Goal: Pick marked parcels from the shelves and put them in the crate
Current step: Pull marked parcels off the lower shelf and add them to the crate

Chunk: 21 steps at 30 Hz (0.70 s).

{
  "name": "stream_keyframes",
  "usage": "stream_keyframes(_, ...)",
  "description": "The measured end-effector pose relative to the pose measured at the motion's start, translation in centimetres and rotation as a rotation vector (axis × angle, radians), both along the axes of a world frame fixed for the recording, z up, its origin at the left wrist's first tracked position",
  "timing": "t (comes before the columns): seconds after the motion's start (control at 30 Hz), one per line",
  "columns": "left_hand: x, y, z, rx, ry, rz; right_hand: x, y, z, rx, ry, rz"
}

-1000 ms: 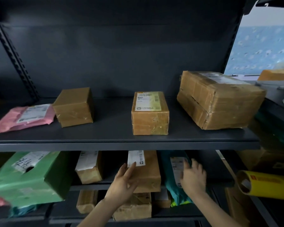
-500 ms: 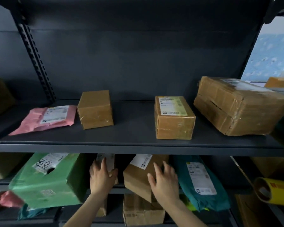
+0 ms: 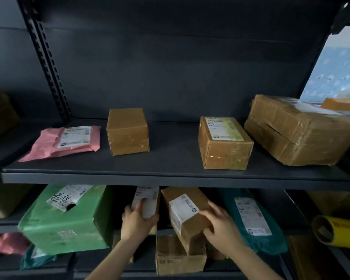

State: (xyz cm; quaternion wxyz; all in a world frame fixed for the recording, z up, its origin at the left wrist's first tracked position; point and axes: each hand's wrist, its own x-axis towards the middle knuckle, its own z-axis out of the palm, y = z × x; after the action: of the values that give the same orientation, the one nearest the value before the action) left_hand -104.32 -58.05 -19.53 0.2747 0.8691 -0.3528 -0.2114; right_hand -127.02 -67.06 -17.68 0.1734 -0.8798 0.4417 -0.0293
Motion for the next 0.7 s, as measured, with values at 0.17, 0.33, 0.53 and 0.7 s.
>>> stream_keyframes(0.17,-1.1,1.5,0.0,0.018,-0.014,-0.043,4.1,2.1,0.3,0.03,0.184,-0.115)
stream_keyframes(0.33,-2.4,2.7,0.1,0.013,-0.009,-0.075,6.3,3.2,-0.4,-0.006,0.254,-0.274)
stream_keyframes(0.53,-3.6,3.0,0.2,0.032,-0.009,-0.095,7.9,2.5,0.9,0.037,0.154,-0.381)
stream_keyframes(0.7,-4.1,3.3,0.4,0.025,0.011,-0.099,8.4,2.7,0.2,-0.001,0.143,-0.4)
